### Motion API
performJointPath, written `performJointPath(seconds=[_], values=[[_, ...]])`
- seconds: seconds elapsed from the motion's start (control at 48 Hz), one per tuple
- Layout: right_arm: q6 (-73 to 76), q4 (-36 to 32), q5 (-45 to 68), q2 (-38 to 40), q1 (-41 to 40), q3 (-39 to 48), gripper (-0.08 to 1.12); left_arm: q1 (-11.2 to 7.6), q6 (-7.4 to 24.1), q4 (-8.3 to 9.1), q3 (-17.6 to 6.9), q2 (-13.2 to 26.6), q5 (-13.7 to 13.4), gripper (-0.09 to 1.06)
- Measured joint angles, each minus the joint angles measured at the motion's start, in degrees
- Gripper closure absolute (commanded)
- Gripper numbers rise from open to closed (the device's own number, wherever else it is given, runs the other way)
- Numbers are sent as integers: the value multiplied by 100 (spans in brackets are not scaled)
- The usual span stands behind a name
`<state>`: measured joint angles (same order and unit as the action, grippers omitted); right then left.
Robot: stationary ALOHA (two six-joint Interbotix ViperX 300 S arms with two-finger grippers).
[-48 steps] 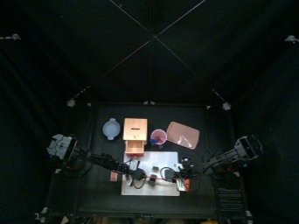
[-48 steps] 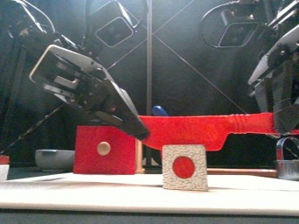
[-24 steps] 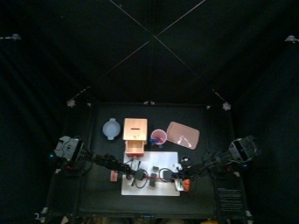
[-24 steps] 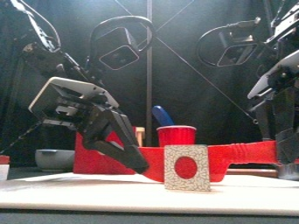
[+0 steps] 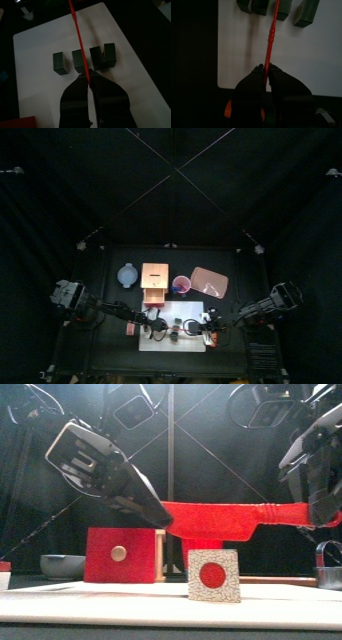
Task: Place sushi on board then cut the sushi with the knife then place the pieces on the plate
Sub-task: Cut the sushi into 4 pieces
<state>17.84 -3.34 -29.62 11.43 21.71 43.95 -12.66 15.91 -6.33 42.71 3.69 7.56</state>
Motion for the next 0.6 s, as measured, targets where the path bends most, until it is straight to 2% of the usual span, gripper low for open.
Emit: performJointPath(seconds=[0.167,0.271,0.417,0.604], values=[[0,334,97,-220,141,-88,60,-325,0,-26,-9,141,0,64],[0,439,114,-343,229,-132,60,-475,0,-246,-44,229,0,64],[0,457,141,-439,272,-167,60,-527,0,-545,-53,290,0,64],[0,457,149,-492,272,-167,60,-527,0,-563,-79,387,0,64]])
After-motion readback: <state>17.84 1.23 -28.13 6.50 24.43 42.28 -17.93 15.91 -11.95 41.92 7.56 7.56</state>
